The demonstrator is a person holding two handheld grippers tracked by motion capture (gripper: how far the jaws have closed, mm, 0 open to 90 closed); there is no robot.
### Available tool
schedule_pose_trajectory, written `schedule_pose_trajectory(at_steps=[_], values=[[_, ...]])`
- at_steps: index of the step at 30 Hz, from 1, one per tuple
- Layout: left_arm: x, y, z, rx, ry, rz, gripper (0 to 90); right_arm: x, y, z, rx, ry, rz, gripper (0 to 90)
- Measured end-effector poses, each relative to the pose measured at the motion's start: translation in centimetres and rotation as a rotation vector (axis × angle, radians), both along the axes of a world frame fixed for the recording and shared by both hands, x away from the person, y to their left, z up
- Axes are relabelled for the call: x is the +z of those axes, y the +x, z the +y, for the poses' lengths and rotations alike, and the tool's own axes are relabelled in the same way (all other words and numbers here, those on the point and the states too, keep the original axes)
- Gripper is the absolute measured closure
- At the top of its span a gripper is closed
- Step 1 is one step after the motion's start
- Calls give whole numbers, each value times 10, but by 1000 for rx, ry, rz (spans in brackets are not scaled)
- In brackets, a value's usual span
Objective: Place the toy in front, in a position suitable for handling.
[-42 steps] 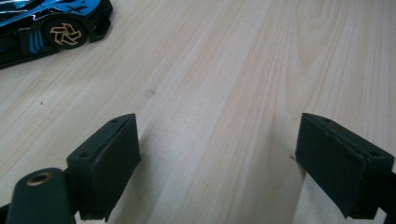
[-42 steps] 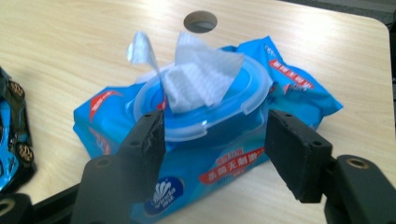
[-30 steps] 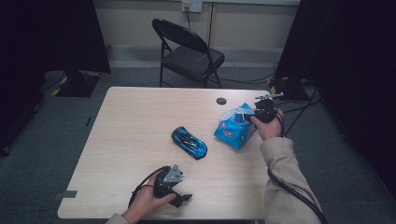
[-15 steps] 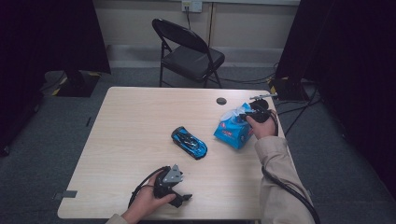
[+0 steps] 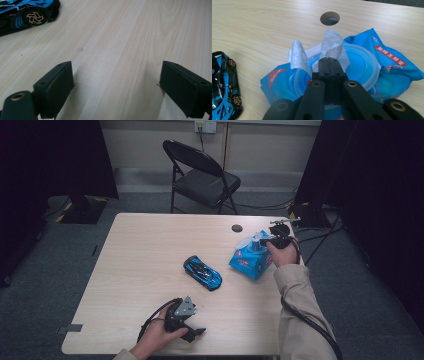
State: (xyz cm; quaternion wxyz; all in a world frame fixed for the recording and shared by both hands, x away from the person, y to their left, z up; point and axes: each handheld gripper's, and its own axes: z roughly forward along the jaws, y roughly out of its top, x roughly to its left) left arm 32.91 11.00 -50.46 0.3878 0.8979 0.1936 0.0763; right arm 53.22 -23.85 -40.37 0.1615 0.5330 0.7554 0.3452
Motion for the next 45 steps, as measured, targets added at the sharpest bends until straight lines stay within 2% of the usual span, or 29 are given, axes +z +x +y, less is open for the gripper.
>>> schedule_pose_trajectory(at_steps=[5, 9, 21, 30, 32, 45], values=[[0, 0, 0, 0, -1, 0, 114, 7, -3, -5, -15, 20, -30, 900], [0, 0, 0, 0, -2, 1, 114, 21, -7, -9, -7, 12, -45, 900], [0, 0, 0, -1, 0, 3, 114, 47, -13, -13, -15, 19, -91, 900], [0, 0, 0, -2, 1, 2, 114, 59, -14, -13, -18, 32, -107, 900], [0, 0, 0, -1, 0, 4, 114, 62, -15, -12, -16, 13, -110, 900], [0, 0, 0, -1, 1, 3, 114, 73, -14, -11, -20, 39, -135, 900]])
